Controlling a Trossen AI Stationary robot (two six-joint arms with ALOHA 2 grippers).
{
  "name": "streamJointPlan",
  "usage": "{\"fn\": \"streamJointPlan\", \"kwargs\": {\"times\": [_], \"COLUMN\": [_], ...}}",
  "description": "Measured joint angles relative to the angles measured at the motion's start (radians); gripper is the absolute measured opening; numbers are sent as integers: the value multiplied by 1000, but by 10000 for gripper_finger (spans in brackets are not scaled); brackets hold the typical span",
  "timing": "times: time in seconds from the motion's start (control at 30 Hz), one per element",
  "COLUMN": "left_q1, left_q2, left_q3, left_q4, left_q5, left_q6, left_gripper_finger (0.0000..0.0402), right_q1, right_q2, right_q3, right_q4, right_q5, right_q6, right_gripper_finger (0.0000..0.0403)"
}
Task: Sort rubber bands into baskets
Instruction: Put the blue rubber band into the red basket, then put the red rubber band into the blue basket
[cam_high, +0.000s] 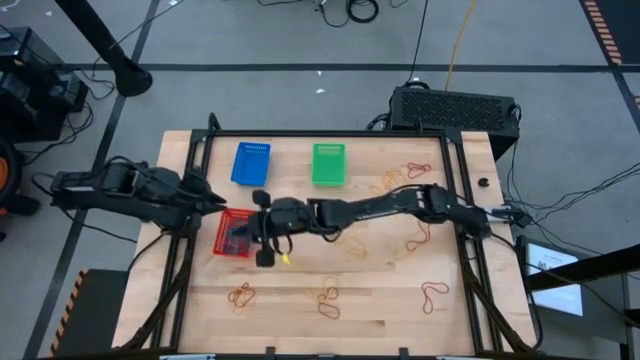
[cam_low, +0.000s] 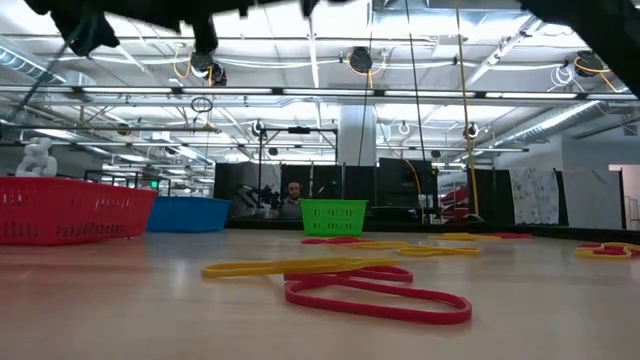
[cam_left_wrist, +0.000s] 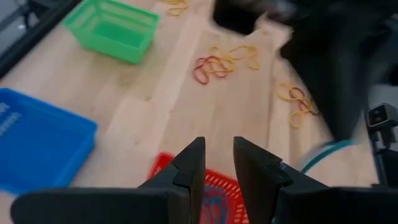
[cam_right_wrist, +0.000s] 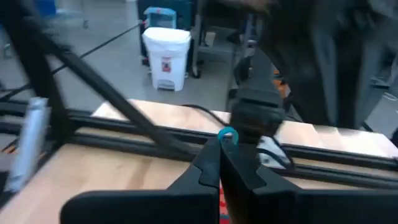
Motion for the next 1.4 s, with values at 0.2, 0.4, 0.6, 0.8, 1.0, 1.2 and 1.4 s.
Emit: {"fn": "streamJointPlan", "kwargs": {"times": [0.2, 0.4, 0.6, 0.8, 1.0, 1.2, 1.4], "left_q1": [0, 0, 0, 0, 0, 0, 0], "left_q2": [0, 2, 2, 2, 2, 2, 2], "left_q3": [48, 37, 37, 37, 36, 36, 36], "left_q4": [-88, -101, -97, -97, -96, -96, -96], "left_q5": [-15, -18, -36, -40, -40, -41, -41], "left_q6": [-3, -3, -4, -29, -30, -30, -31], "left_gripper_finger": [90, 90, 90, 90, 90, 90, 90], "right_q1": [-55, -68, -66, -67, -74, -74, -74], "right_q2": [102, 181, 202, 203, 203, 203, 202], "right_q3": [0, 0, 0, 0, 0, 13, 86], "right_q4": [100, 98, 62, 53, 12, 4, -100], "right_q5": [-3, -3, -3, -3, -40, -102, -103], "right_q6": [86, 205, 263, 292, 322, 323, 270], "right_gripper_finger": [0, 0, 0, 2, 41, 96, 127]}}
